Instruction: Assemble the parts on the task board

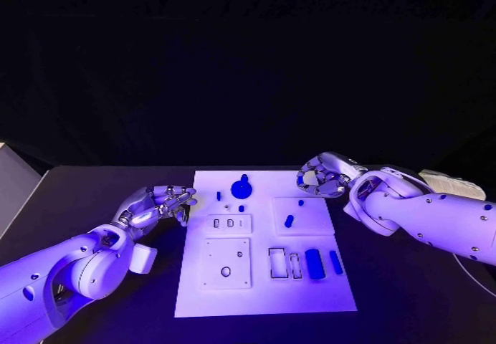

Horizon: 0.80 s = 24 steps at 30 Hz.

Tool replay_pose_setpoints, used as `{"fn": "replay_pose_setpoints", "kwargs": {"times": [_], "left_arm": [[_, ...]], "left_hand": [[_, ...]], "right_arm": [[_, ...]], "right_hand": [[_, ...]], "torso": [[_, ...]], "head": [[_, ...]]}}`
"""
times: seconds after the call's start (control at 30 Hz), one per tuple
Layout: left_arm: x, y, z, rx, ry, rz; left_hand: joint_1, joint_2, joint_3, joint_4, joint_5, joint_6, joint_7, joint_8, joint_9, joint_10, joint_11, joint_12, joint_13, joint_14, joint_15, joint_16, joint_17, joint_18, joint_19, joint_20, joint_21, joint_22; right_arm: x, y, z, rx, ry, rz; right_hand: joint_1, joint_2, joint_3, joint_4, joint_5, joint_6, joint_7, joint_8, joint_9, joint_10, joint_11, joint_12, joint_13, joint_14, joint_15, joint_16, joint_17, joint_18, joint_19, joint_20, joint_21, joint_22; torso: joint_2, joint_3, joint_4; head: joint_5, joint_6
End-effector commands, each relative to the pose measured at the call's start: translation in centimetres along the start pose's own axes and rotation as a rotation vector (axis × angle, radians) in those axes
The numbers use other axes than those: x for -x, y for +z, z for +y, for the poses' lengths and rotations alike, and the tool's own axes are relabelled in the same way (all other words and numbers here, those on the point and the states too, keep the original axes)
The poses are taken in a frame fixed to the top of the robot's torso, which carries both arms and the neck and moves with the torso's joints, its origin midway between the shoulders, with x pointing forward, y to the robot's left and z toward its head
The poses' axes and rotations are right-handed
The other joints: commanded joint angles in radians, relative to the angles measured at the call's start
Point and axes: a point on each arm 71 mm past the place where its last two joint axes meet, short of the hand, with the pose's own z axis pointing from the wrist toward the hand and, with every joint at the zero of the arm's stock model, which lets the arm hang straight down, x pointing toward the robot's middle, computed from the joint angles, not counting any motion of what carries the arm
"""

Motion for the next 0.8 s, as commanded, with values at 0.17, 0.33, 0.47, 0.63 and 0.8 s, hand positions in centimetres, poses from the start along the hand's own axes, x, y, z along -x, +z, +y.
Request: {"fn": "replay_pose_setpoints", "kwargs": {"times": [0.17, 0.33, 0.47, 0.63, 0.8], "left_arm": [[-0.3, 0.2, 0.0, -0.008, -0.009, 0.01], [-0.3, 0.2, 0.0, -0.007, -0.01, 0.01], [-0.3, 0.3, 0.1, -0.006, -0.012, 0.011], [-0.4, 0.3, 0.1, -0.005, -0.012, 0.012], [-0.4, 0.3, 0.1, -0.005, -0.013, 0.013]], "left_hand": [[-0.009, -0.004, 0.001, -0.006, 0.003, 0.0, -0.007, 0.0, 0.001, 0.002, -0.002, 0.003, 0.001, 0.007, 0.0, 0.006, 0.001, 0.007, 0.004, -0.004, 0.006, 0.001], [-0.009, -0.004, 0.001, -0.006, 0.003, 0.0, -0.007, 0.0, 0.001, 0.002, -0.002, 0.003, 0.001, 0.007, 0.0, 0.006, 0.001, 0.007, 0.004, -0.004, 0.006, 0.001], [-0.01, -0.004, 0.002, -0.007, 0.003, -0.001, -0.006, 0.0, 0.002, 0.0, -0.001, 0.003, 0.002, 0.006, 0.001, 0.007, 0.002, 0.007, 0.003, -0.004, 0.01, 0.003], [-0.01, -0.004, 0.003, -0.007, 0.003, -0.001, -0.006, 0.0, 0.002, -0.001, -0.001, 0.003, 0.002, 0.006, 0.001, 0.007, 0.002, 0.007, 0.003, -0.004, 0.011, 0.003], [-0.01, -0.004, 0.003, -0.007, 0.003, -0.001, -0.006, 0.0, 0.002, -0.001, -0.001, 0.003, 0.002, 0.006, 0.001, 0.007, 0.002, 0.007, 0.003, -0.004, 0.011, 0.003]], "right_arm": [[-2.0, 0.6, 4.8, 0.016, -0.01, -0.002], [-3.9, 0.4, 8.4, 0.058, 0.0, 0.029], [-5.2, 0.2, 10.5, 0.08, -0.003, 0.051], [-6.7, 0.1, 11.7, 0.075, 0.0, 0.08], [-7.8, -0.2, 12.0, 0.065, -0.008, 0.105]], "right_hand": [[-0.001, 0.001, 0.007, -0.004, 0.006, 0.005, -0.003, 0.006, 0.002, 0.101, -0.011, 0.005, 0.26, 0.093, -0.008, 0.004, 0.21, -0.018, 0.099, -0.004, 0.002, 0.248], [-0.001, 0.001, 0.008, -0.004, 0.007, 0.005, -0.003, 0.007, 0.002, 0.101, -0.011, 0.005, 0.26, 0.093, -0.008, 0.003, 0.208, -0.017, 0.098, -0.005, 0.0, 0.247], [-0.007, -0.003, 0.008, -0.003, 0.007, 0.003, -0.003, 0.007, 0.002, 0.1, -0.01, 0.004, 0.26, 0.092, -0.008, 0.003, 0.206, -0.017, 0.098, -0.005, -0.001, 0.246], [-0.009, -0.004, 0.011, -0.004, 0.014, 0.0, -0.003, 0.007, 0.002, 0.099, -0.011, 0.002, 0.258, 0.092, -0.008, 0.002, 0.206, -0.017, 0.098, -0.006, -0.001, 0.245], [-0.01, -0.005, 0.012, -0.004, 0.016, 0.0, -0.003, 0.007, 0.002, 0.099, -0.011, 0.002, 0.258, 0.092, -0.008, 0.002, 0.205, -0.017, 0.098, -0.006, -0.002, 0.244]], "torso": [[-0.008, -0.0013, -0.0038], [-0.01, -0.0024, -0.0044], [-0.01, -0.0022, -0.0068], [-0.008, -0.0001, -0.0083], [-0.008, -0.0019, -0.0053]], "head": [[0.014, -0.002], [0.022, -0.005], [0.025, -0.005], [0.03, -0.005], [0.03, -0.008]]}}
